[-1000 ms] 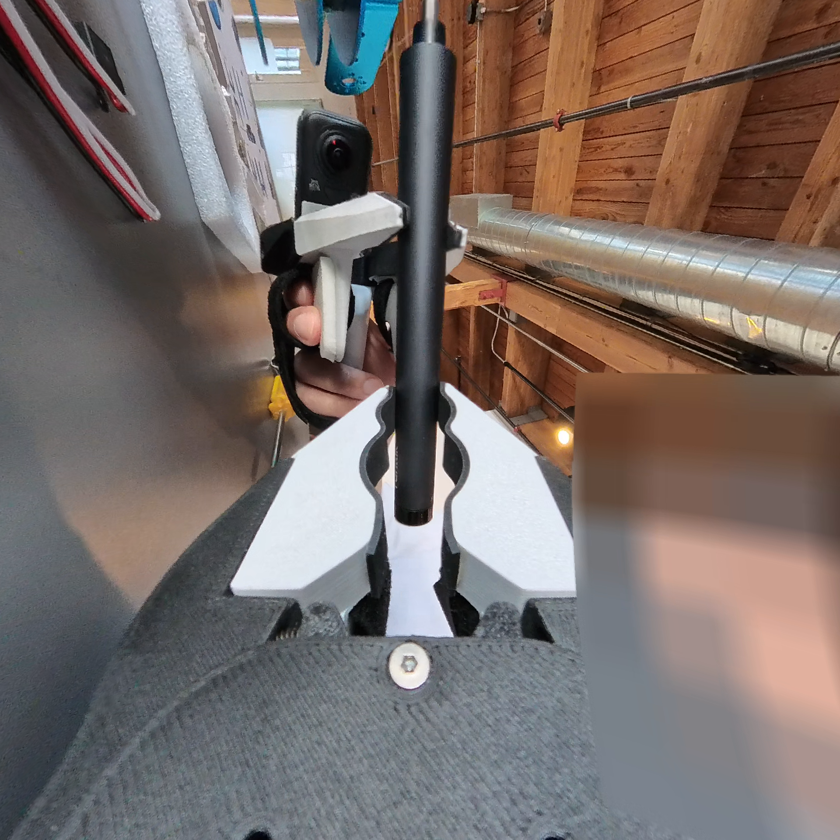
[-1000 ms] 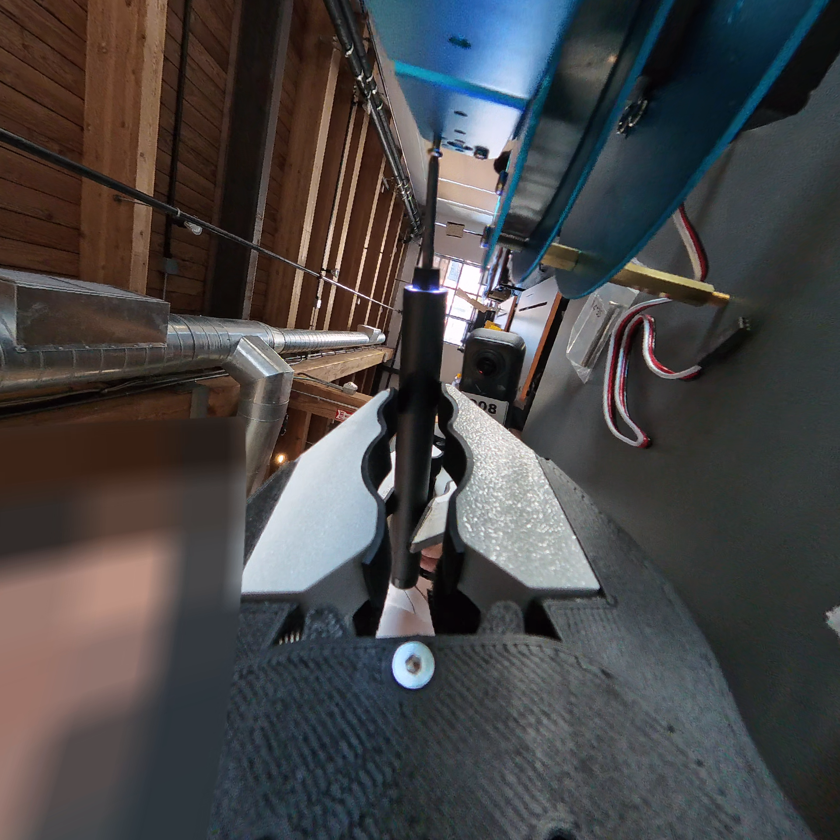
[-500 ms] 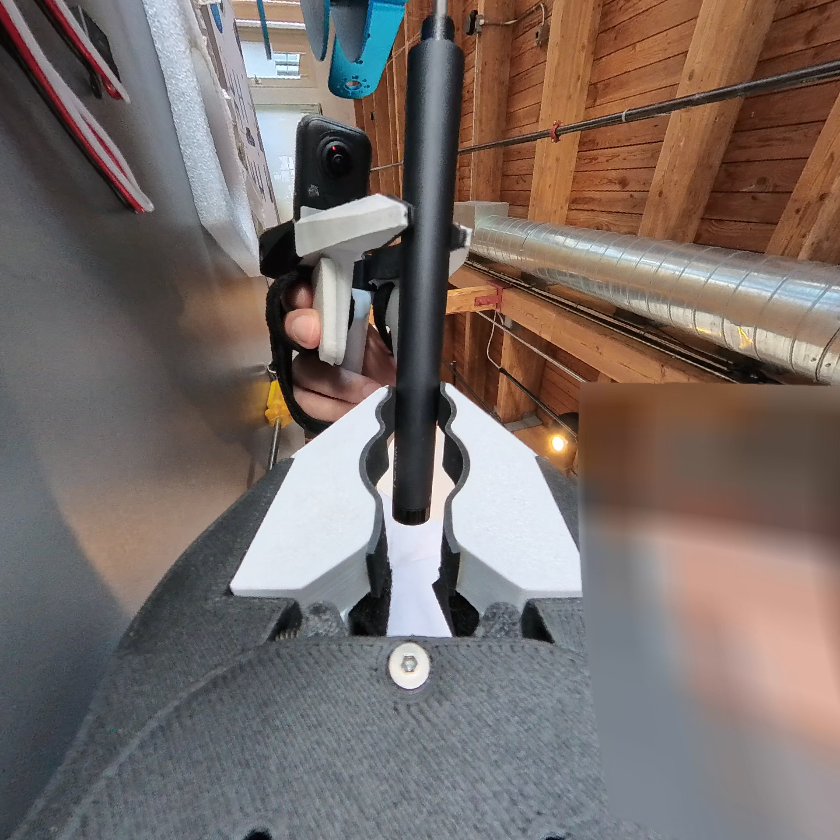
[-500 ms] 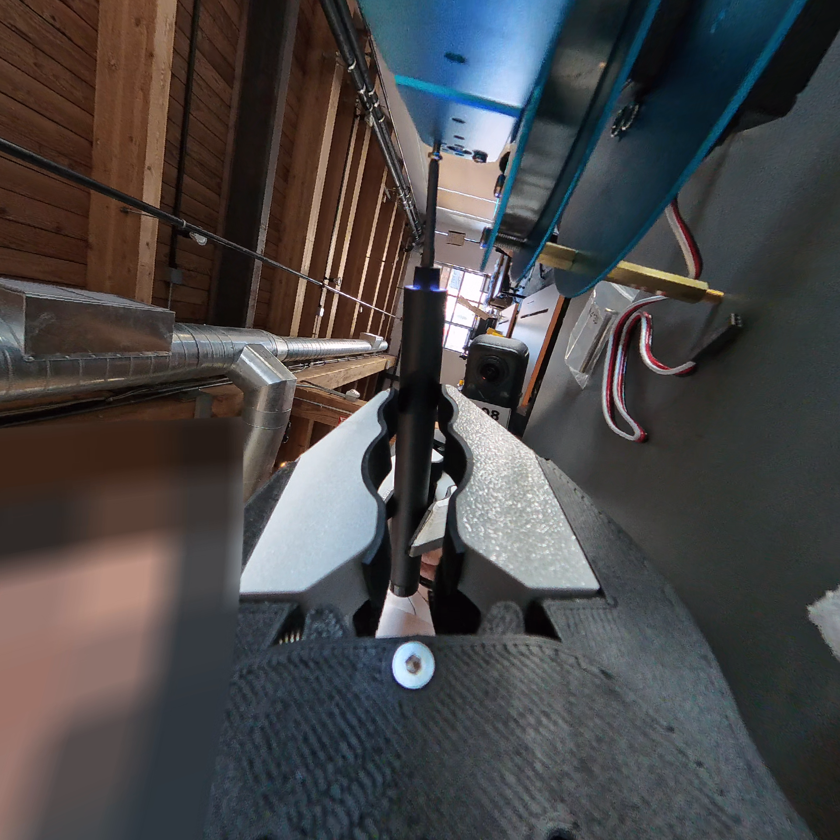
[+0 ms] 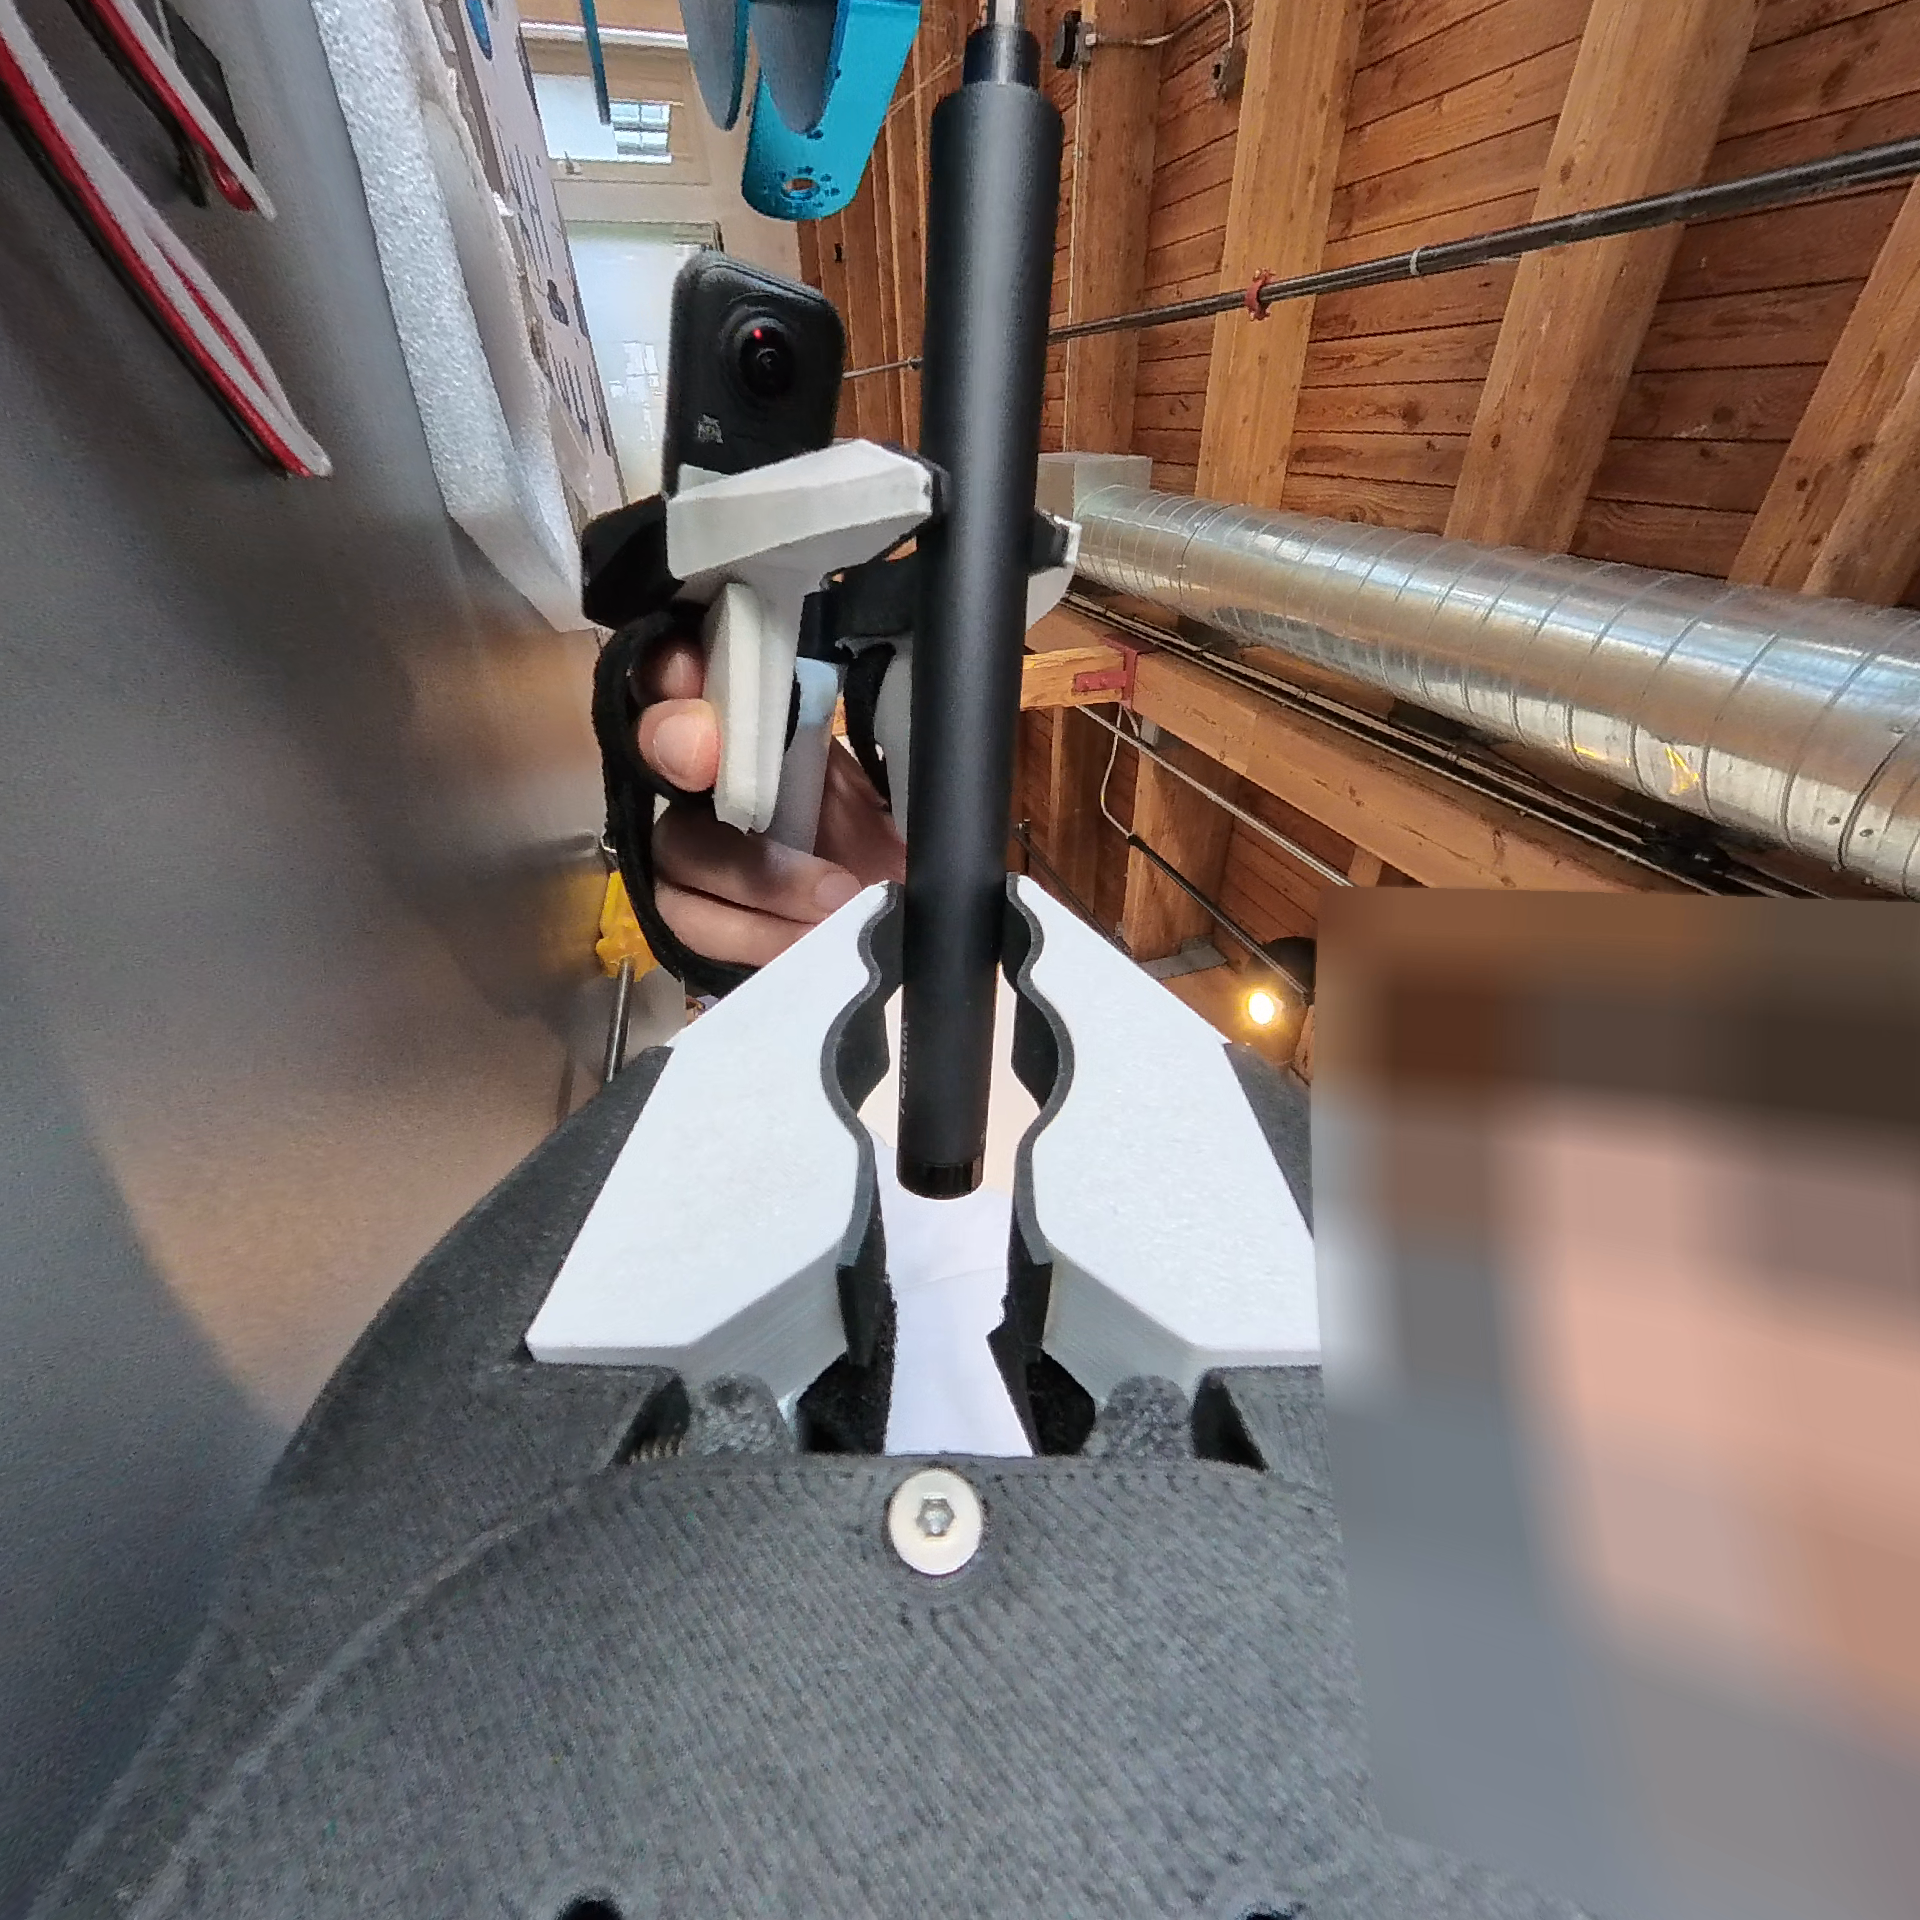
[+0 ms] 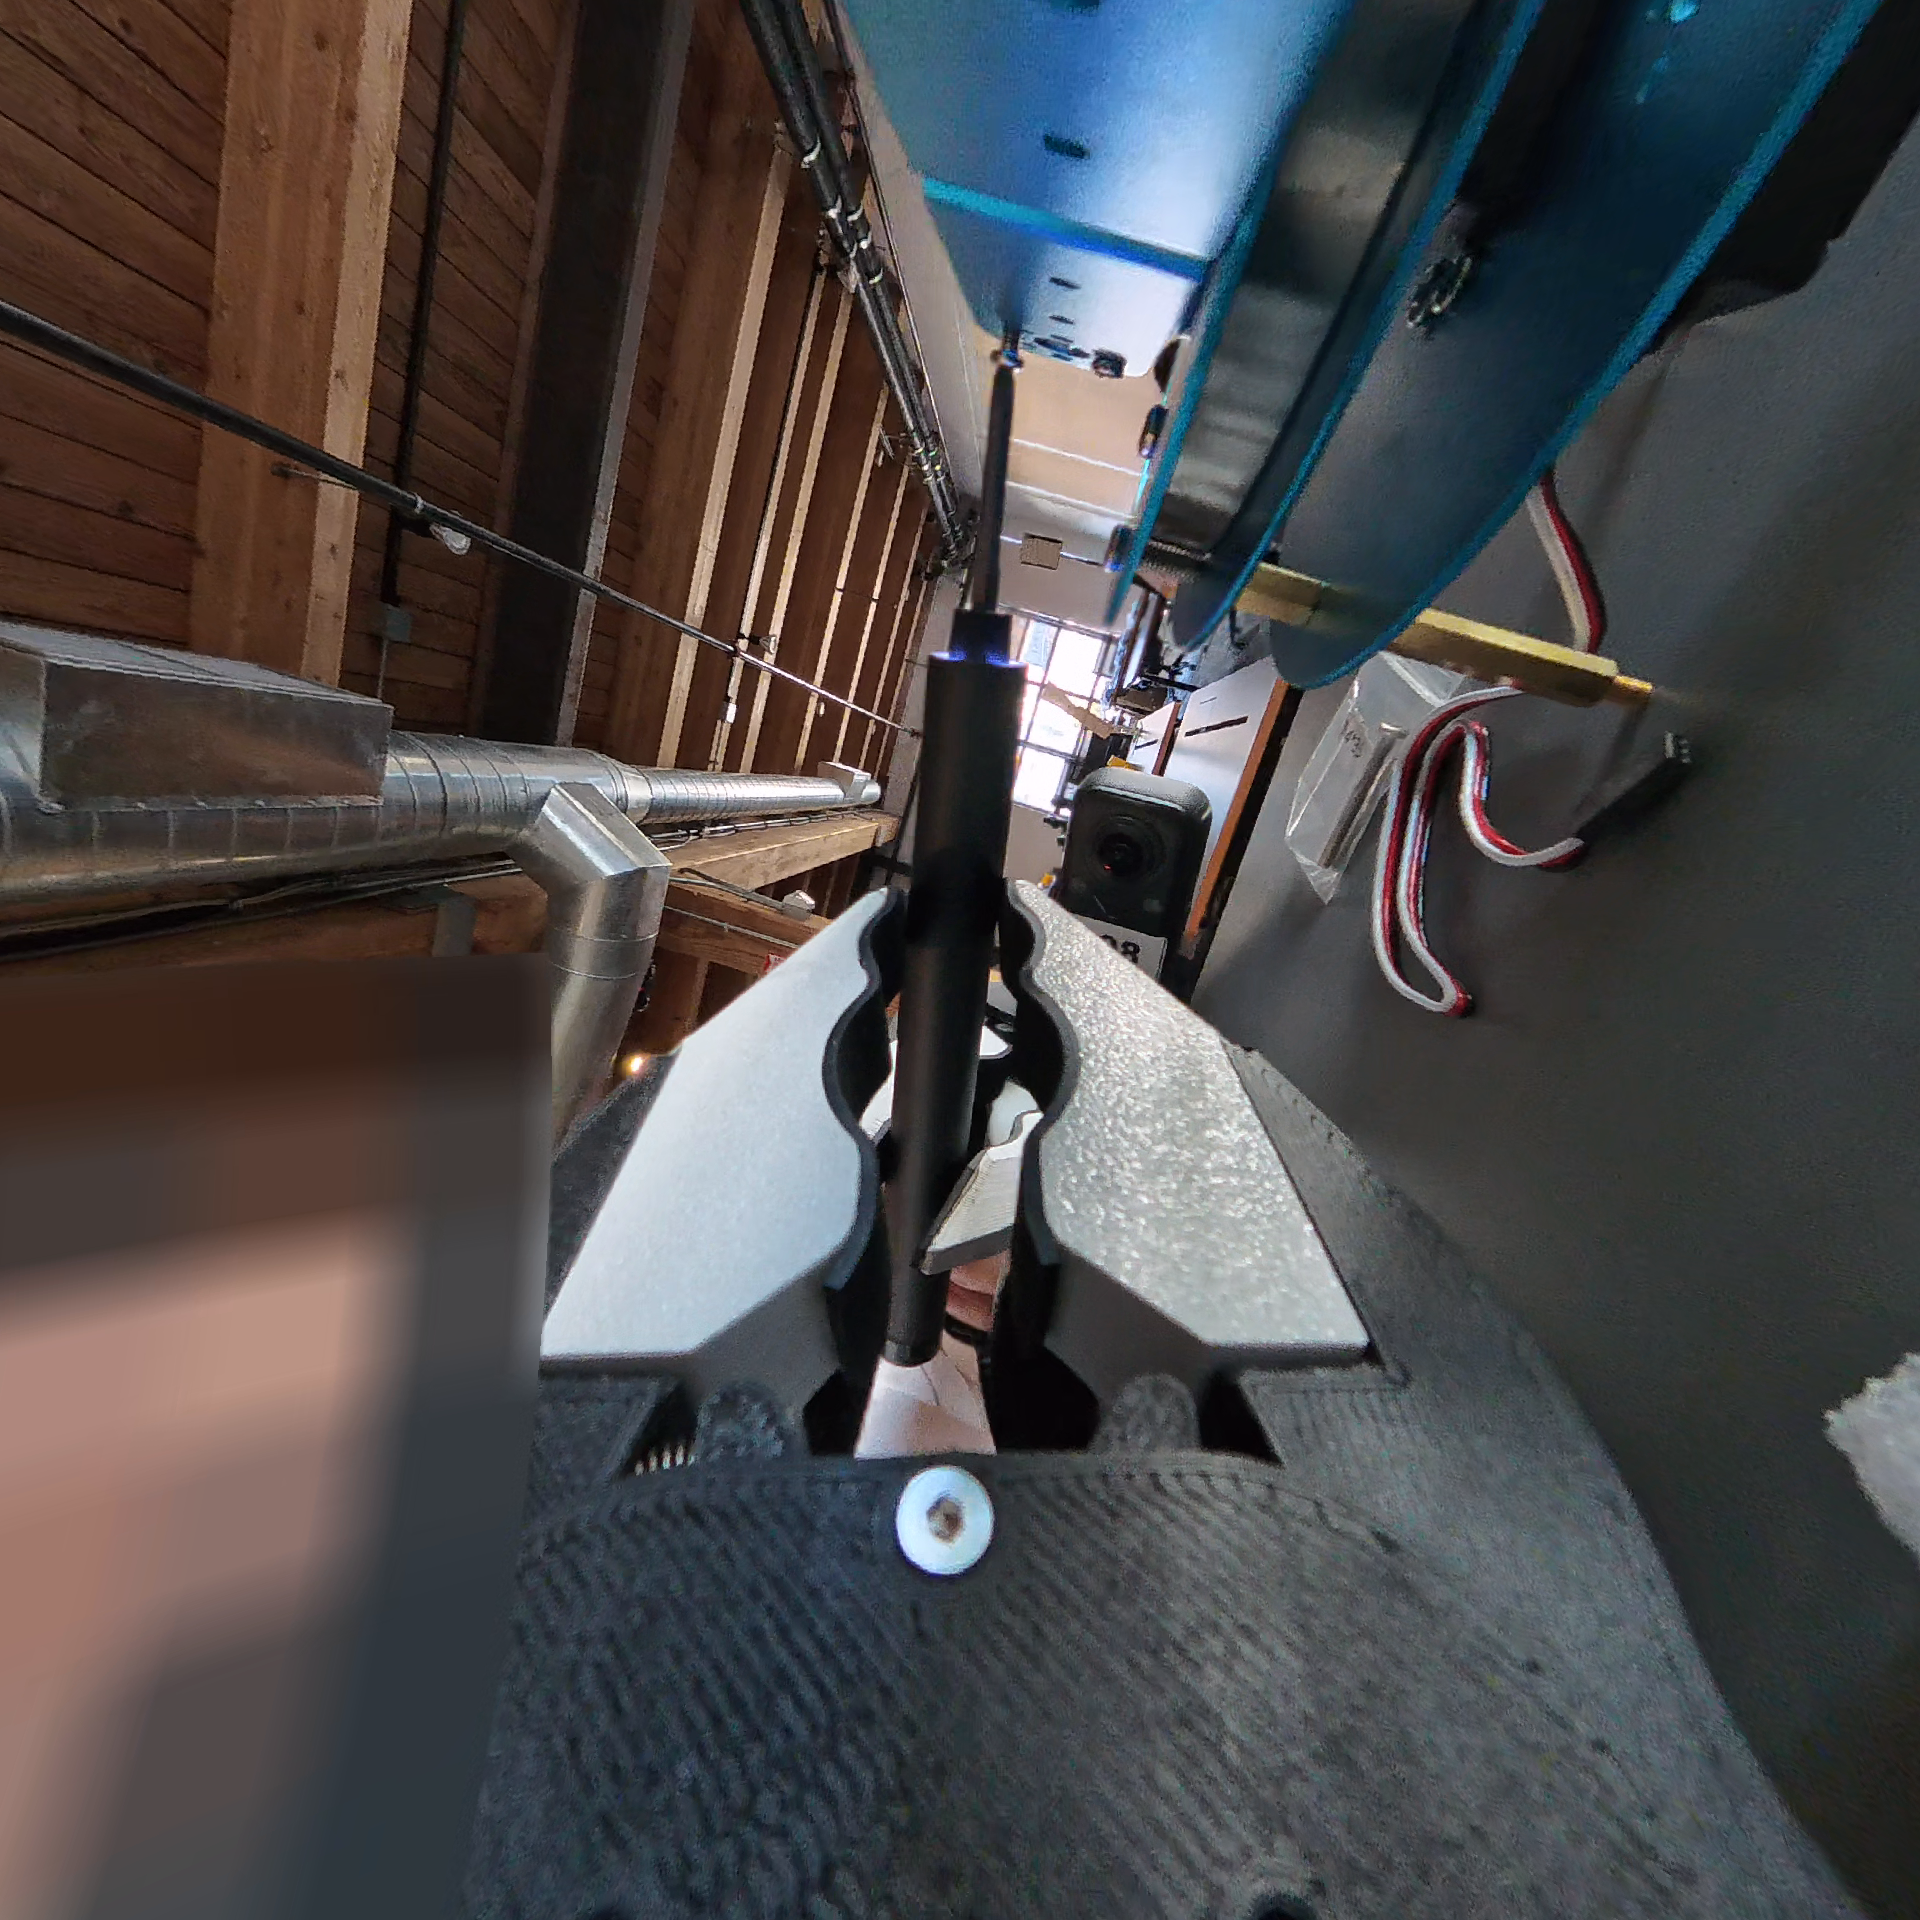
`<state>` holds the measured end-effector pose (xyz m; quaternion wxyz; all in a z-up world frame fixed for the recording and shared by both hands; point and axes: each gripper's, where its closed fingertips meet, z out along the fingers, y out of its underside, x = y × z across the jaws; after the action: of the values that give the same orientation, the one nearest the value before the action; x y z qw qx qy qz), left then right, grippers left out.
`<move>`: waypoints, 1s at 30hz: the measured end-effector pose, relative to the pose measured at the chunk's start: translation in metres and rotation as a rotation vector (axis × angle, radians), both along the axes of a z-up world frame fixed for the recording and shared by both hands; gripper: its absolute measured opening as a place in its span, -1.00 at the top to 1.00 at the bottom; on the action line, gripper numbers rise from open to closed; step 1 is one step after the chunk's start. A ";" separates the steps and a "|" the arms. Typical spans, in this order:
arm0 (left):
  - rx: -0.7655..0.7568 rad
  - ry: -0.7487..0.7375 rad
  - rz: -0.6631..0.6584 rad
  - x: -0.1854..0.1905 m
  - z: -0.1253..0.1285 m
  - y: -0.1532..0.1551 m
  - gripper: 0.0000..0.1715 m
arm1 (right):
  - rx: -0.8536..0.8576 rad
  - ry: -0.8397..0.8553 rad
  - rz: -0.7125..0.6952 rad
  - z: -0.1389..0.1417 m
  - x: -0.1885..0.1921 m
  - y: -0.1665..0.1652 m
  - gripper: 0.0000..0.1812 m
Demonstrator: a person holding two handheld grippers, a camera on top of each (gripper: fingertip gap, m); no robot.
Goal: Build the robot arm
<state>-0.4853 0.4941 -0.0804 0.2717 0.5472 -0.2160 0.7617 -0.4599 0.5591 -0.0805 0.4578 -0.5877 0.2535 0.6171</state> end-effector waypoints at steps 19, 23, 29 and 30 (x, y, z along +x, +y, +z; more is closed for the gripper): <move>0.000 -0.005 -0.001 0.001 0.001 0.001 0.81 | 0.002 0.005 -0.001 0.000 0.001 0.001 0.82; 0.003 -0.003 -0.002 0.001 0.001 0.001 0.81 | 0.002 0.008 0.001 0.001 0.001 0.001 0.83; 0.003 -0.006 -0.003 0.001 0.001 0.001 0.81 | 0.005 -0.072 0.001 0.001 0.000 0.000 0.81; 0.003 -0.007 0.002 0.002 0.001 0.002 0.81 | 0.000 -0.120 -0.001 0.000 0.000 0.000 0.80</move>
<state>-0.4838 0.4959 -0.0790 0.2692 0.5452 -0.2175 0.7635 -0.4596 0.5587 -0.0801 0.4725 -0.6234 0.2260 0.5806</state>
